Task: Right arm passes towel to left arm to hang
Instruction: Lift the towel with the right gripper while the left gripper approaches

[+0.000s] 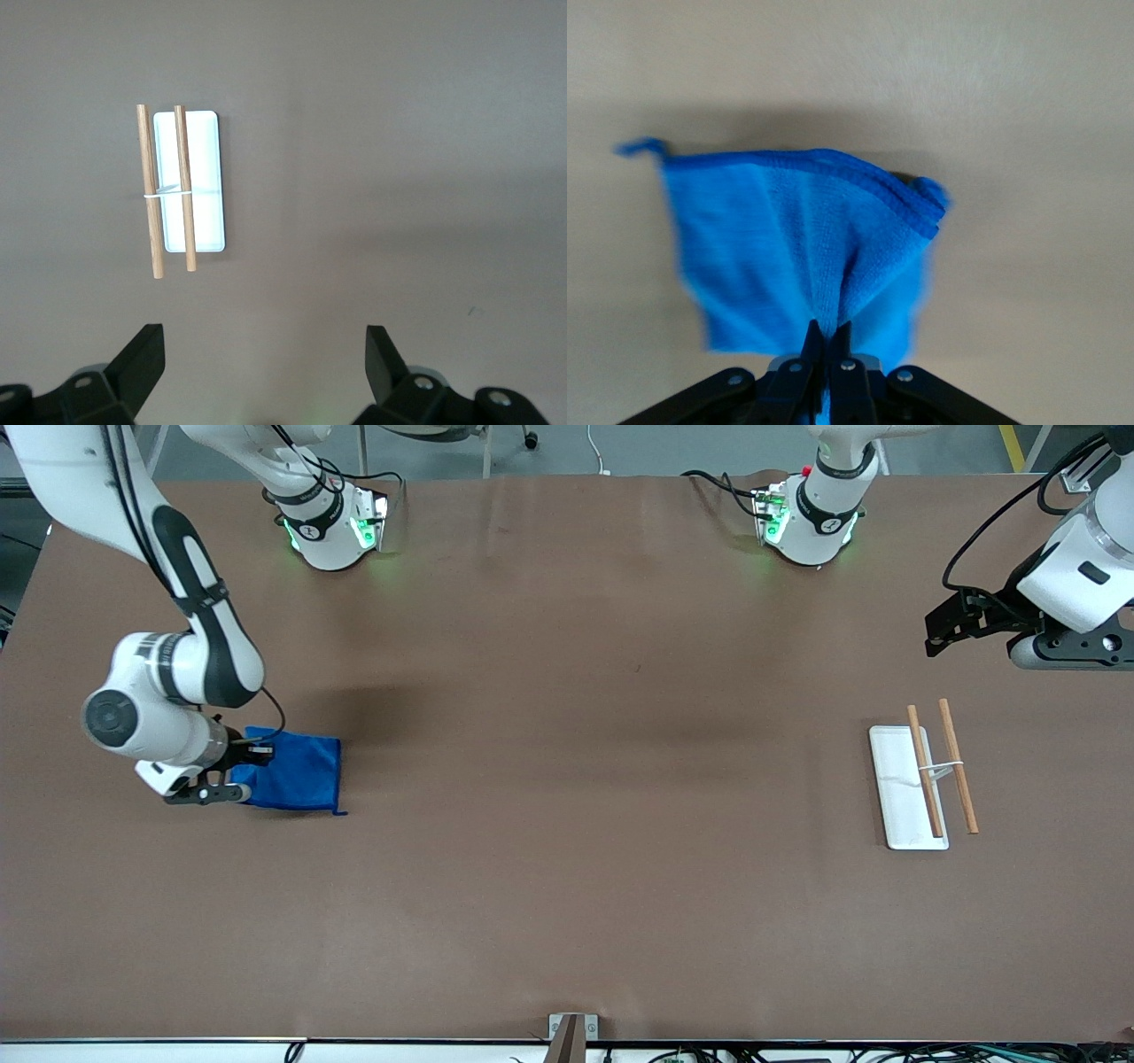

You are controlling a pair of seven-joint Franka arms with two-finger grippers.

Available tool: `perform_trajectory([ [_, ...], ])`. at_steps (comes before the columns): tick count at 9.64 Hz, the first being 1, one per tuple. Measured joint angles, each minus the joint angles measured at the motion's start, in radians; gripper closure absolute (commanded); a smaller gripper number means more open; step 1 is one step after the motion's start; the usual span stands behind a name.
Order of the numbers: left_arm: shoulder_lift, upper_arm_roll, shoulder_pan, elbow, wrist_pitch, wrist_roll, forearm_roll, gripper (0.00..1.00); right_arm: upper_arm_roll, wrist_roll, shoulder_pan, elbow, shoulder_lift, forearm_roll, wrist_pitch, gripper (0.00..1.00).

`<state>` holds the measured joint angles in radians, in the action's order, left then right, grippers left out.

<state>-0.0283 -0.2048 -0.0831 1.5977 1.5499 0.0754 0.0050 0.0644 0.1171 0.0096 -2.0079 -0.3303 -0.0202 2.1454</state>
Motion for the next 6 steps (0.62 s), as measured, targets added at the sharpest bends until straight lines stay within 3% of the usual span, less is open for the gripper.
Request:
perform_trajectory([
  [3, 0.013, -0.003, 0.004, 0.0, 0.008, 0.002, -0.063, 0.0, -0.072, -0.071, 0.007, 0.206, 0.026, 0.001, -0.25, 1.0],
  [6, 0.065, -0.031, 0.023, 0.002, 0.044, 0.002, -0.112, 0.0, -0.268, -0.236, 0.018, 0.276, 0.025, 0.017, -0.277, 1.0],
])
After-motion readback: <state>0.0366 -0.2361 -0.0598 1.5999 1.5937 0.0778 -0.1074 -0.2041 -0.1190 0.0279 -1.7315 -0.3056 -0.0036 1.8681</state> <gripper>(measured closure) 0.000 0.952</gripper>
